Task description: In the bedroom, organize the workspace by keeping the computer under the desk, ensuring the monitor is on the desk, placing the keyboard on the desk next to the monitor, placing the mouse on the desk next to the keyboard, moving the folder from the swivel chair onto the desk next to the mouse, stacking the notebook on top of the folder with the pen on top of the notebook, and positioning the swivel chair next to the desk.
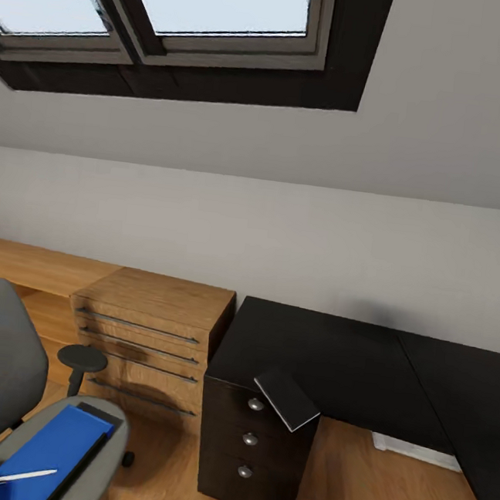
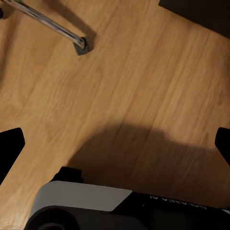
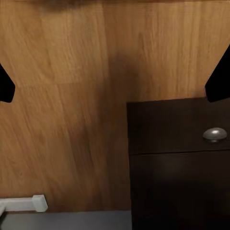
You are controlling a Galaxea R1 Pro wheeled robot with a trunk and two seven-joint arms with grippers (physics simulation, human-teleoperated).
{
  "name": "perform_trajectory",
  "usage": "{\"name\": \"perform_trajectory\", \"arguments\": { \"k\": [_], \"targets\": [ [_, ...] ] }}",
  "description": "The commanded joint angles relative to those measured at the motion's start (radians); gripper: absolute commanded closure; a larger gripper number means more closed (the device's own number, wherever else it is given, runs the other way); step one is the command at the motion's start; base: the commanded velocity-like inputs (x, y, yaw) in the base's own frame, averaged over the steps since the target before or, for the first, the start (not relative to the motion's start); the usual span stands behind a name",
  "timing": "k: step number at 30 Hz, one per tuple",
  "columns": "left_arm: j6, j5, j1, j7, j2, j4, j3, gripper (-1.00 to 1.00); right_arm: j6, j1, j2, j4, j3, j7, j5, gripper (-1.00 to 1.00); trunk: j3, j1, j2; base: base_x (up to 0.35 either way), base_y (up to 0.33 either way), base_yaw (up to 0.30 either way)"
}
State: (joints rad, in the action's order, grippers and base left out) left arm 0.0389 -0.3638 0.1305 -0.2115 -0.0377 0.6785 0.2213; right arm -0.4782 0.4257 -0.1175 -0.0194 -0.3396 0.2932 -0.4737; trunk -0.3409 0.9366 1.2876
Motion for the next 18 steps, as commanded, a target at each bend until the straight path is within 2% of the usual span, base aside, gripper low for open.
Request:
{"name": "perform_trajectory", "arguments": {
  "k": [1, 18],
  "targets": [
    [0.004, -0.010, 0.000, -0.007, 0.001, 0.001, 0.006, -1.00, -0.003, 0.001, -0.001, -0.002, -0.009, 0.003, -0.006, -1.00, -0.001, 0.000, 0.001, -0.086, 0.030, 0.273],
    [0.004, -0.012, 0.000, -0.008, 0.001, 0.000, 0.006, -1.00, -0.003, 0.001, -0.002, -0.004, -0.009, 0.003, -0.005, -1.00, -0.001, 0.000, 0.001, -0.009, 0.003, 0.275]
  ]
}}
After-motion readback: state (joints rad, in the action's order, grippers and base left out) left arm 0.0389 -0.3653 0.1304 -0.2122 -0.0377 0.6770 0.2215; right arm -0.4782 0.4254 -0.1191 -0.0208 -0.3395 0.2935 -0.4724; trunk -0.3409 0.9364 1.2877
